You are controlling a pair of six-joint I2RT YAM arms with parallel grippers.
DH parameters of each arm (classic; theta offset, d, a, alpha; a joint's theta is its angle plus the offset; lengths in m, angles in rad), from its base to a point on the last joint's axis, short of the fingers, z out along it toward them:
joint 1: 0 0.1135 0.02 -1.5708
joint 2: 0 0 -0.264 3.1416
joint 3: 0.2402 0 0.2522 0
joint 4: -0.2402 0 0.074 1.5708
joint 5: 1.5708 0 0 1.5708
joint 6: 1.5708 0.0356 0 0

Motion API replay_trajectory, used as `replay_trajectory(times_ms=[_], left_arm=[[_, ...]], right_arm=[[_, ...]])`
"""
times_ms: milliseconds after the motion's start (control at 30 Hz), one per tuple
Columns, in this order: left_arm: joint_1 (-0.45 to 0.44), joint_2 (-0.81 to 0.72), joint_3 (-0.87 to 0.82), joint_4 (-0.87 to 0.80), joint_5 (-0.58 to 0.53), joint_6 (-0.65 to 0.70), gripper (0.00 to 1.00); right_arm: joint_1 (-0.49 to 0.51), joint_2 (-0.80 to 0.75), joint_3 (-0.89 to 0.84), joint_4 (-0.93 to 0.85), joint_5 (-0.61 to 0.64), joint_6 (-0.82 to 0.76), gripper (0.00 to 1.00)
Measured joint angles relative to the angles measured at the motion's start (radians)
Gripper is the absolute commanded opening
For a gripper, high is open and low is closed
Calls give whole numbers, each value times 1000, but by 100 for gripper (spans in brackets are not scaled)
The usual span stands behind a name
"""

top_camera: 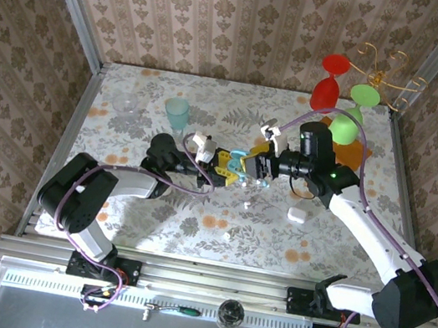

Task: Insert wireless bluetooth earbuds into charging case

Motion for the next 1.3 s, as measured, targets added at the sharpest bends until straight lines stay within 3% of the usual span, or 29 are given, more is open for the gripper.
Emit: replay_trajectory(times_ms=[167,367,567,733,933,1100,1300], left_arm=[[0,0,0,0,-2,0,29],[5,0,0,0,-15,0,29],[32,0,-2,0,-35,0,30],[66,-4,-24,0,-46,0,30],[121,-26,-47,1,-46,1,30],[181,-28,-56,1,-45,13,30],[236,-38,-68,0,-45,20,30]], right_arm=[[-16,-27,-11,14,1,0,73],[-50,-109,-76,55,1,16,77],[-150,-294,-254,154,16,137,76],[-186,-358,-339,156,159,253,70],[-163,-277,-344,55,415,335,66],[-60,-109,-306,-79,617,332,66],[39,80,-220,-143,772,312,63]])
